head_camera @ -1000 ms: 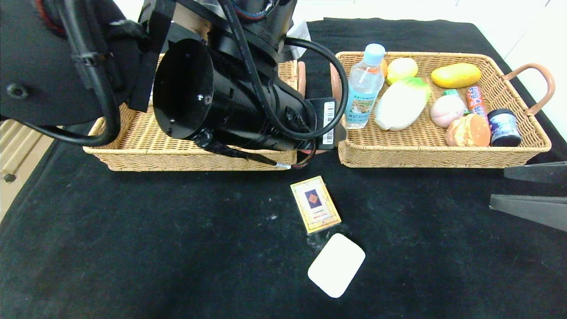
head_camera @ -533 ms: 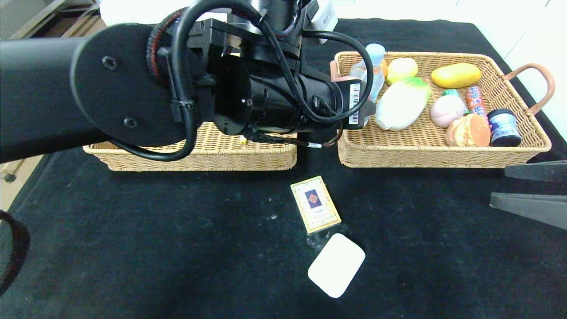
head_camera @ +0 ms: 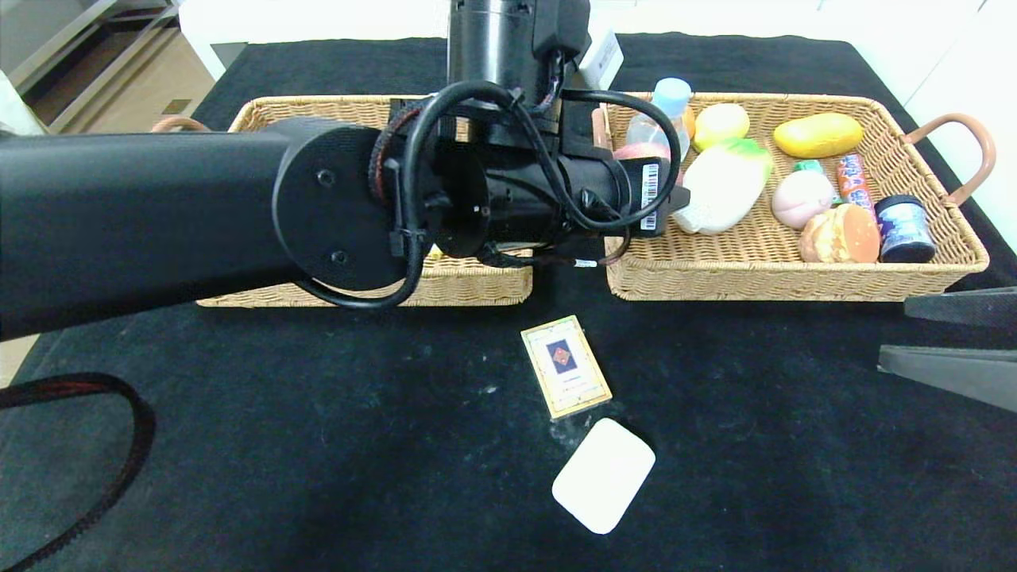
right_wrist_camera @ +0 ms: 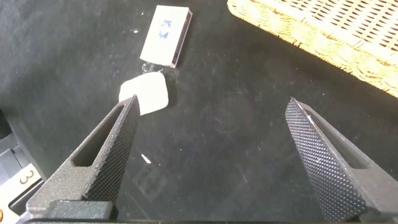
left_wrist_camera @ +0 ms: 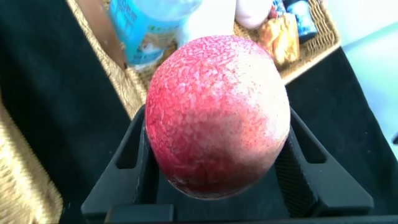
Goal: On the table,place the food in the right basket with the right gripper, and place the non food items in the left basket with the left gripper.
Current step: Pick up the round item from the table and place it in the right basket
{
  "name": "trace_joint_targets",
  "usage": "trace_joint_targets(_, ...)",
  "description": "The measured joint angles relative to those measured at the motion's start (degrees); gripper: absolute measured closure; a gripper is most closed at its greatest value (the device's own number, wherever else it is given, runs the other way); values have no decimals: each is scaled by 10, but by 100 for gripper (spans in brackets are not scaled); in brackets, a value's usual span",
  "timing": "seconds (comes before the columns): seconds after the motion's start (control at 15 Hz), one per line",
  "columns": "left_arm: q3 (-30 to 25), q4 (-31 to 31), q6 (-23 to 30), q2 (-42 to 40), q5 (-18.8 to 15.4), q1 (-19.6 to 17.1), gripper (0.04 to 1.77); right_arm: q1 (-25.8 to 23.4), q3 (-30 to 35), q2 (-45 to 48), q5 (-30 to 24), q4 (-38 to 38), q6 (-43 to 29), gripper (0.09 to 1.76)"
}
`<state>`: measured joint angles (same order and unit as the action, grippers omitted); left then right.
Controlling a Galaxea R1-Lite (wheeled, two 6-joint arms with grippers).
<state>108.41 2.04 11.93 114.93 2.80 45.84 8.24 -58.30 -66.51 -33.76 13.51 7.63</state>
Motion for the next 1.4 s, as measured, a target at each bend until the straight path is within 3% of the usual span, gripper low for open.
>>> trace_joint_targets(0.47,15,-47,-15,31,0,11,73,-3,4,0,-3,-12,0,14)
trace_joint_targets(1.27,33,-72,-38,65,6,11,73,-12,11,-2,-7,-34,0,14)
trace_joint_targets(1.4,35,-72,-41,66,8,11,59,-13,15,-2,-8,-40,0,14)
